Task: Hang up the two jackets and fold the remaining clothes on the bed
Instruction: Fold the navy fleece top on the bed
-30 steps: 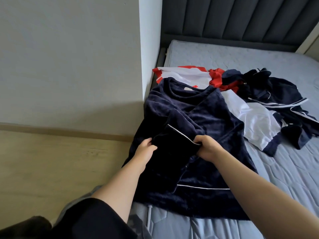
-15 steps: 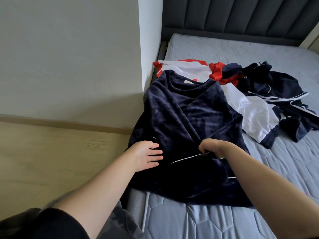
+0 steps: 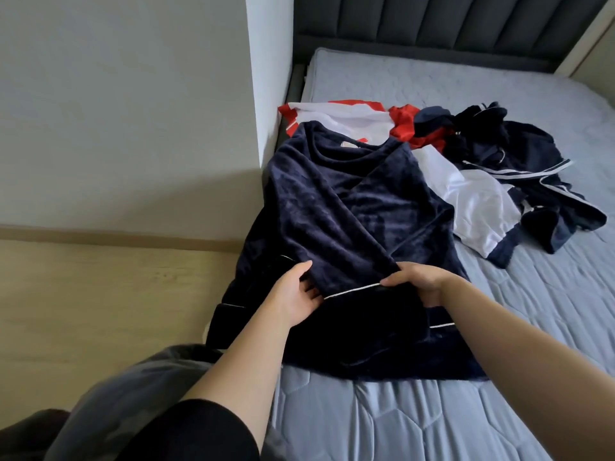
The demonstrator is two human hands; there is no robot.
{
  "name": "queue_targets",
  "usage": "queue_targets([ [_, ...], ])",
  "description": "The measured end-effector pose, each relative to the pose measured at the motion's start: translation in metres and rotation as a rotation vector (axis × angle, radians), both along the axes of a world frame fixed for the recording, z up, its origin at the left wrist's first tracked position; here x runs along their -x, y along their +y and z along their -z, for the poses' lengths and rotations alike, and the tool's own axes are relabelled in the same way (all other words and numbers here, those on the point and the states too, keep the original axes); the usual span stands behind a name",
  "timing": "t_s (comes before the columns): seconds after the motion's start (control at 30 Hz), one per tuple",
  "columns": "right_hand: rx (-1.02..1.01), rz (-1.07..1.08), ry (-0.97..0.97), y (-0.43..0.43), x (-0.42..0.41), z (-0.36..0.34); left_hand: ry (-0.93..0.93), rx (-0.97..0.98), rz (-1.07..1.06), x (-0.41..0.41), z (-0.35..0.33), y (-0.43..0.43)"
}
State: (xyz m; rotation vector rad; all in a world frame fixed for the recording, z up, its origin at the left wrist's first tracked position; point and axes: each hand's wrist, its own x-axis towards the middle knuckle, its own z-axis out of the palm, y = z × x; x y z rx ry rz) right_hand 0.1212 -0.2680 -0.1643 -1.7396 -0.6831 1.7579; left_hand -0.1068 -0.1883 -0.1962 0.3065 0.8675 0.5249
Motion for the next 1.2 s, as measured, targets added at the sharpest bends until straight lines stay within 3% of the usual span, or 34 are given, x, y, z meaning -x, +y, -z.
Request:
queue_targets([
  [0.13, -0.019, 0.018, -0.157, 0.003, -0.022, -0.021, -0.12, 0.004, 0.037, -0.005, 0.001, 0.012],
  [0.3, 0.004, 0.326, -0.516, -0.011, -0.043, 0.0, -0.138, 0.01, 0.072, 0.001, 0.005, 0.039],
  [0.53, 0.098, 0.471, -0.215, -0.027, -0.042, 0.009, 0.004, -0.027, 0.134, -0.027, 0.008, 0.049],
  [0.6, 0.153, 0.545, -0.23, -0.028, -0.045, 0.007, 0.05, -0.052, 0.135, -0.038, 0.006, 0.05],
  [0.67, 0.23, 0.513, -0.367, -0.025, -0.046, 0.008, 0.091, -0.113, 0.161, -0.049, 0.005, 0.049],
  [0.77, 0.243, 0.239, -0.812, -0.014, -0.045, 0.013, 0.156, -0.168, 0.165, -0.062, 0.007, 0.044],
  [0.87, 0.225, 0.145, -0.921, -0.005, -0.042, 0.005, 0.248, -0.177, 0.146, -0.069, 0.012, 0.038],
  [0.93, 0.285, 0.051, -1.029, -0.003, -0.043, 0.0, 0.2, -0.125, 0.235, -0.07, 0.012, 0.033],
  [1.03, 0.416, -0.218, -1.356, -0.002, -0.034, -0.003, 0.146, -0.135, 0.455, -0.067, 0.01, 0.029],
  [1.13, 0.121, -0.206, -1.6, 0.007, -0.021, 0.008, 0.114, -0.154, 0.56, -0.063, 0.011, 0.035],
  [1.2, -0.102, -0.163, -1.621, 0.019, -0.009, 0.012, 0.095, -0.143, 0.567, -0.059, 0.011, 0.043],
])
